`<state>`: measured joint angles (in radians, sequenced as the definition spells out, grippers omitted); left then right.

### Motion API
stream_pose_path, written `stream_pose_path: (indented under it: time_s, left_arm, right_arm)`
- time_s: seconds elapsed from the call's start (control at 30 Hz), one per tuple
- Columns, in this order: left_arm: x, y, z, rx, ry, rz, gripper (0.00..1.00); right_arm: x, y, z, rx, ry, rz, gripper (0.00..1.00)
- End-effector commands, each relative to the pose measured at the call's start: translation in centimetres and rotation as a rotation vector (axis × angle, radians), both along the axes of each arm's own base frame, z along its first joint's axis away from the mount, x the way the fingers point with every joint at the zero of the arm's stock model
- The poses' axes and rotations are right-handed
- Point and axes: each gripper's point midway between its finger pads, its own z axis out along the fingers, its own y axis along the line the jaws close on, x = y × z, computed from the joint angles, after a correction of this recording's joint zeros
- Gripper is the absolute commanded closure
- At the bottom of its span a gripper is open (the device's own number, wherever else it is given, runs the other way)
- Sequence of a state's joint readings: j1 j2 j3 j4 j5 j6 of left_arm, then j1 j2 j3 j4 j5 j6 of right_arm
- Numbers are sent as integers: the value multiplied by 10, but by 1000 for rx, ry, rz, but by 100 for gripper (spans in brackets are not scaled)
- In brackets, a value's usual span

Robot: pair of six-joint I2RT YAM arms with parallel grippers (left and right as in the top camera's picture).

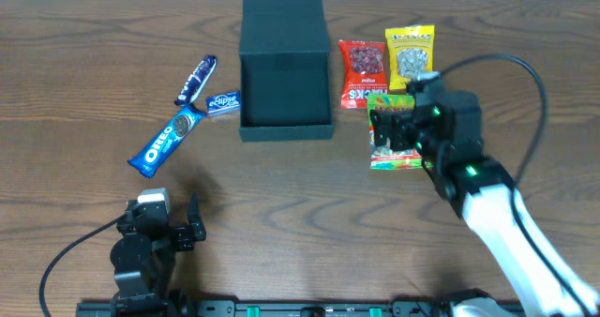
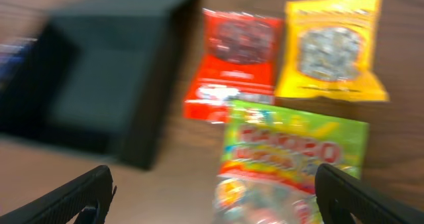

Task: Pack container
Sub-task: 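Reach right gripper to green Haribo bag and grasp it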

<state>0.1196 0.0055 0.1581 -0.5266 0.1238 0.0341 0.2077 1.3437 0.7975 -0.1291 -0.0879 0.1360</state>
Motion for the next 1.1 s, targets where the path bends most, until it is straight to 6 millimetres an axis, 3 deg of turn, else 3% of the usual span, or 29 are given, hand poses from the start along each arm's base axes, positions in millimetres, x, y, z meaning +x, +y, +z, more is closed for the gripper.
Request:
stream_pose_path:
  time_s: [0.0, 0.23, 0.4, 0.47, 0.53, 0.63, 0.73, 0.9, 1.07]
  left_arm:
    - [0, 0, -6, 13, 13, -4, 5]
    - [0, 0, -6, 13, 13, -4, 5]
    - [0, 0, -6, 13, 13, -4, 5]
    - [0, 1, -6, 13, 14, -3, 5]
    - [0, 1, -6, 13, 13, -3, 5]
    - [0, 1, -6, 13, 14, -3, 5]
    - [0, 0, -6, 13, 14, -4, 5]
    - [0, 0, -6, 13, 13, -4, 5]
    - [0, 0, -6, 13, 13, -4, 5]
  right_arm:
    - [19, -26, -24, -157, 18, -102, 3]
    - [32, -48, -87, -240, 118, -188, 8]
    - [25, -47, -133, -257, 223, -167, 18]
    - [21, -48, -147, -267, 257, -163, 23]
    - [18, -48, -155, -273, 280, -161, 40]
    - [17, -48, -157, -273, 288, -158, 78]
    - [16, -47, -158, -268, 290, -154, 99]
    - [10, -36, -148, -177, 315, -163, 99]
    - [17, -7, -85, 25, 206, -109, 99]
